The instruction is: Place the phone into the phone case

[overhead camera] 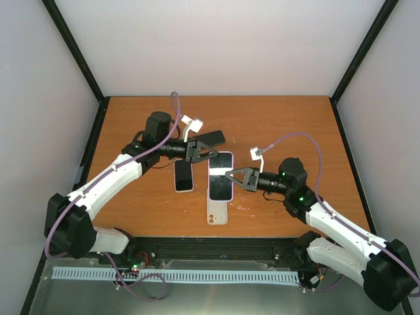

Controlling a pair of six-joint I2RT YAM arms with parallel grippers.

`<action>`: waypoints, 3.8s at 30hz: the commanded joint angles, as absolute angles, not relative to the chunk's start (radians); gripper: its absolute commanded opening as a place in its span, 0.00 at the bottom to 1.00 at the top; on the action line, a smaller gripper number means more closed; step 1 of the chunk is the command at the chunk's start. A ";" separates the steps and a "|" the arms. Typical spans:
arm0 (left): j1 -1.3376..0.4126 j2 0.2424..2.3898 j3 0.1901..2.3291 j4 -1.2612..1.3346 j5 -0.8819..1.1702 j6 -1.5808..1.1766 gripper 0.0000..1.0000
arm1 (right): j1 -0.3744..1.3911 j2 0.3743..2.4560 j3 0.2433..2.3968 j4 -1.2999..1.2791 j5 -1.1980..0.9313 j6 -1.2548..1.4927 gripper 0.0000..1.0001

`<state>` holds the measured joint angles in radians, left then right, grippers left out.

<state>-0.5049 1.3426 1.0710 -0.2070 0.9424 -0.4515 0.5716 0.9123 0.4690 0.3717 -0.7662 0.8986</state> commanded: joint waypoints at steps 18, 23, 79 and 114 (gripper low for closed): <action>-0.505 1.350 1.148 -0.343 1.047 -0.249 0.65 | 0.603 1.021 0.488 0.526 -0.928 0.877 0.07; -0.505 1.400 1.179 -0.435 1.050 -0.157 0.60 | 0.643 1.064 0.505 0.549 -0.935 0.876 0.07; -0.505 1.209 1.073 -0.545 0.197 -0.389 0.99 | 0.373 1.236 0.764 -0.307 -0.539 0.443 0.06; -0.503 1.296 0.968 -0.486 0.165 -0.484 0.99 | 0.135 1.685 0.968 -0.419 -0.256 0.322 0.45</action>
